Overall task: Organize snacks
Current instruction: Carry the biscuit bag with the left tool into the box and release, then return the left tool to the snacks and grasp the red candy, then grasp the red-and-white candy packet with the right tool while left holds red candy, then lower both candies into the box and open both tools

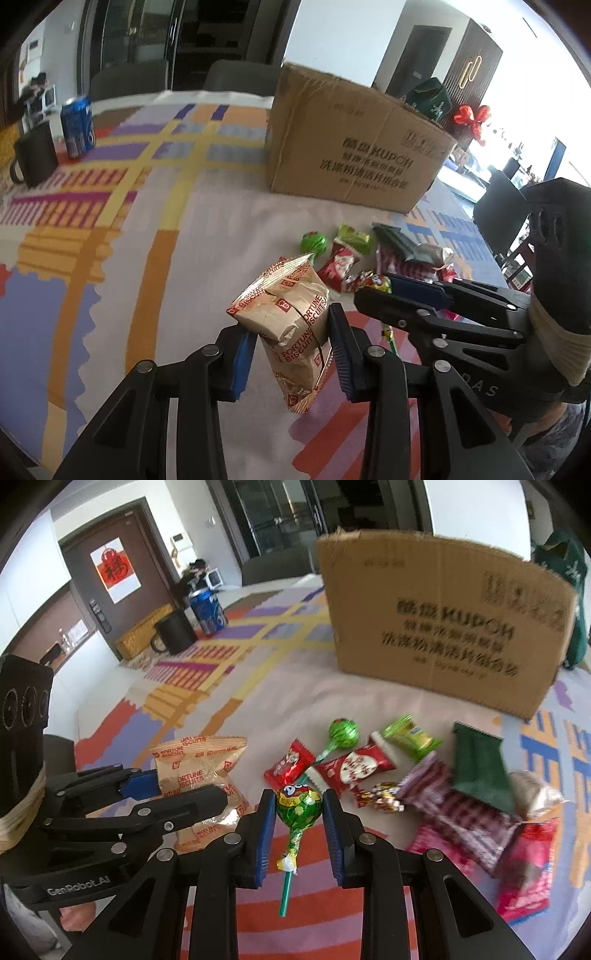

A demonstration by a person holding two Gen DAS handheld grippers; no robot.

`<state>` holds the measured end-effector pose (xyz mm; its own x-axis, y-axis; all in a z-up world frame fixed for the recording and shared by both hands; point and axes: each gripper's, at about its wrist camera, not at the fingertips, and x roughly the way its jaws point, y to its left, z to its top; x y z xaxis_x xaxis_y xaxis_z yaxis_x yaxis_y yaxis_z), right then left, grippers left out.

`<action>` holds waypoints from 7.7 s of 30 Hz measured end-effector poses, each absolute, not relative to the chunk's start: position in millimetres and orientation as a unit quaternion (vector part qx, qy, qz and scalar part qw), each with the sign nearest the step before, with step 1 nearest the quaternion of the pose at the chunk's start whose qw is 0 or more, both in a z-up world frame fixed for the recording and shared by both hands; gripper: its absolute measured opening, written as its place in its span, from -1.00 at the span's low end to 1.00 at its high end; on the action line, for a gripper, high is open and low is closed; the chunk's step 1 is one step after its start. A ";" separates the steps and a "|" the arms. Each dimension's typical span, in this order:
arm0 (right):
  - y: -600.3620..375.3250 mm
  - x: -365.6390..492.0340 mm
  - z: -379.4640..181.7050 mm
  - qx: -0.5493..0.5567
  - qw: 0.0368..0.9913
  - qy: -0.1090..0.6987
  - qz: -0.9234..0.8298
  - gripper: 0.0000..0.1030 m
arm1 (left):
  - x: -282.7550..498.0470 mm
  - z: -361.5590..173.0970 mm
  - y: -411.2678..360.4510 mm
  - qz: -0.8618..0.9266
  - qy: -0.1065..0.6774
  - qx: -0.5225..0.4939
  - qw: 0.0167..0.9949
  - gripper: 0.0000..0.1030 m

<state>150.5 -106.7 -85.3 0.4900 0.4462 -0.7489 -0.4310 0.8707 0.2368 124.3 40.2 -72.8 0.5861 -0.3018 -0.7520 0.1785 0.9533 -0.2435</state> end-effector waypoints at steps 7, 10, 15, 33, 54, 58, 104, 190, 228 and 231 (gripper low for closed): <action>-125.6 139.7 -58.9 0.017 0.883 0.405 0.239 -0.47 | 123.9 -48.6 28.9 -0.135 0.404 -0.055 0.903 -0.27; -132.3 138.1 -47.1 0.020 0.891 0.390 0.232 -0.47 | 128.5 -36.2 24.9 -0.129 0.389 -0.047 0.911 -0.27; -141.7 140.2 -26.5 0.019 0.906 0.361 0.218 -0.47 | 139.8 -10.1 15.4 -0.132 0.355 -0.036 0.925 -0.27; -171.6 193.1 50.6 0.026 0.944 0.277 0.178 -0.47 | 207.1 65.5 -9.8 -0.145 0.269 -0.006 0.952 -0.27; -184.5 297.6 72.6 0.025 0.944 0.299 0.137 -0.47 | 330.6 72.7 -31.1 -0.161 0.322 -0.011 0.933 -0.27; -188.2 310.2 66.2 0.020 0.943 0.308 0.127 -0.47 | 346.9 59.3 -38.6 -0.162 0.341 -0.006 0.926 -0.25; -145.4 145.0 25.2 -0.016 0.939 0.307 0.154 0.07 | 146.9 29.2 24.4 -0.106 0.324 0.061 0.938 0.66; -94.3 213.1 -112.6 0.005 0.862 0.479 0.163 -0.60 | 193.8 -102.1 35.7 -0.133 0.452 -0.020 0.882 -0.62; -167.8 192.5 39.6 0.058 0.943 0.291 0.153 -0.60 | 209.6 42.3 -10.5 -0.156 0.300 0.008 0.941 -0.62; -172.1 197.4 49.8 0.059 0.947 0.279 0.148 -0.60 | 219.6 51.4 -13.1 -0.158 0.292 0.009 0.943 -0.62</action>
<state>197.4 -172.1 49.8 0.8005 0.3140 -0.5105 -0.2482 0.9490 0.1945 219.6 -13.1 51.4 0.7798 -0.2933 -0.5530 0.3040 0.9497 -0.0751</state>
